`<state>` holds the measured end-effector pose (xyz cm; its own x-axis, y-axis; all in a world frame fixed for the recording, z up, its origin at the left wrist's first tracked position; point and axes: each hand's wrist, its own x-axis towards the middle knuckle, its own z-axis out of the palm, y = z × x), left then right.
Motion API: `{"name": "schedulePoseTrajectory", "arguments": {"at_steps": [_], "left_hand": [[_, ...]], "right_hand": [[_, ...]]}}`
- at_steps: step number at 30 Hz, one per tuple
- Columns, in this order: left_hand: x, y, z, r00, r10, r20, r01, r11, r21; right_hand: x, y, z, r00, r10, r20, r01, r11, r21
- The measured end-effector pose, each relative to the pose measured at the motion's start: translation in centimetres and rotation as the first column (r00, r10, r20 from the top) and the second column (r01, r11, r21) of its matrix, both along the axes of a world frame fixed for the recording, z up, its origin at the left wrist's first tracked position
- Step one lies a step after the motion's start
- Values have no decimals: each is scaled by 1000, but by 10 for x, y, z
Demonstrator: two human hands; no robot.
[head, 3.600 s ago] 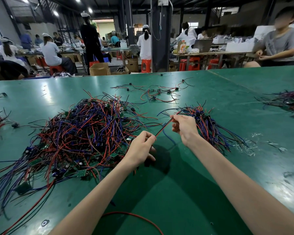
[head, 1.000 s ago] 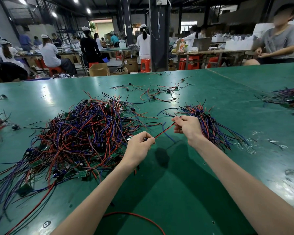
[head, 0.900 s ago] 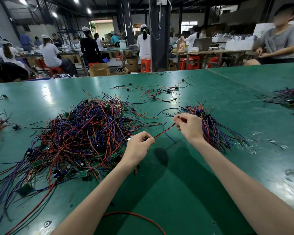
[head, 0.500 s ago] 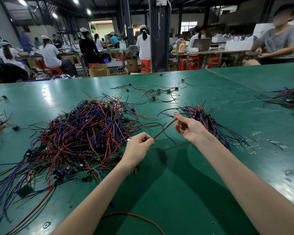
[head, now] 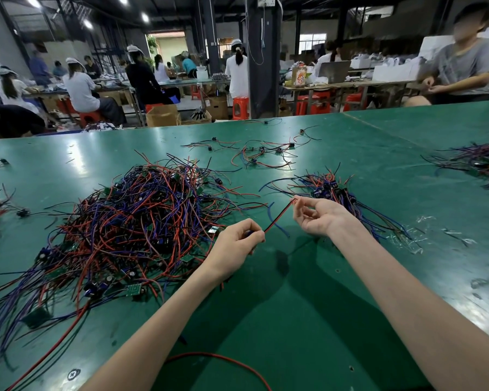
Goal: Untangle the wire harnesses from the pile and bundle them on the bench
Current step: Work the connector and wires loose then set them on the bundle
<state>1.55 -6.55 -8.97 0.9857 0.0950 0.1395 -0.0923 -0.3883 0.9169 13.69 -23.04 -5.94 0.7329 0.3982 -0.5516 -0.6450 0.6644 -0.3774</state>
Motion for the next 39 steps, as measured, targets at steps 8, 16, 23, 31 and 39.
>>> {"name": "schedulePoseTrajectory", "arguments": {"at_steps": [8,16,23,31,39], "left_hand": [[-5,-3,7,997,-59,51,66,987,-143],[-10,-6,14,994,-39,103,52,991,-120],[-6,-1,13,993,93,72,-89,995,-53],[-6,-2,13,993,117,13,-116,991,-61],[-7,-3,14,998,53,21,-47,970,-238]], "right_hand": [[1,13,-11,561,316,766,608,471,-639],[-8,16,-25,-27,794,608,968,172,-182],[-1,14,-4,684,67,726,391,806,-443],[-20,15,19,946,32,323,-118,961,250],[-10,16,11,806,-159,570,311,933,-179]]}}
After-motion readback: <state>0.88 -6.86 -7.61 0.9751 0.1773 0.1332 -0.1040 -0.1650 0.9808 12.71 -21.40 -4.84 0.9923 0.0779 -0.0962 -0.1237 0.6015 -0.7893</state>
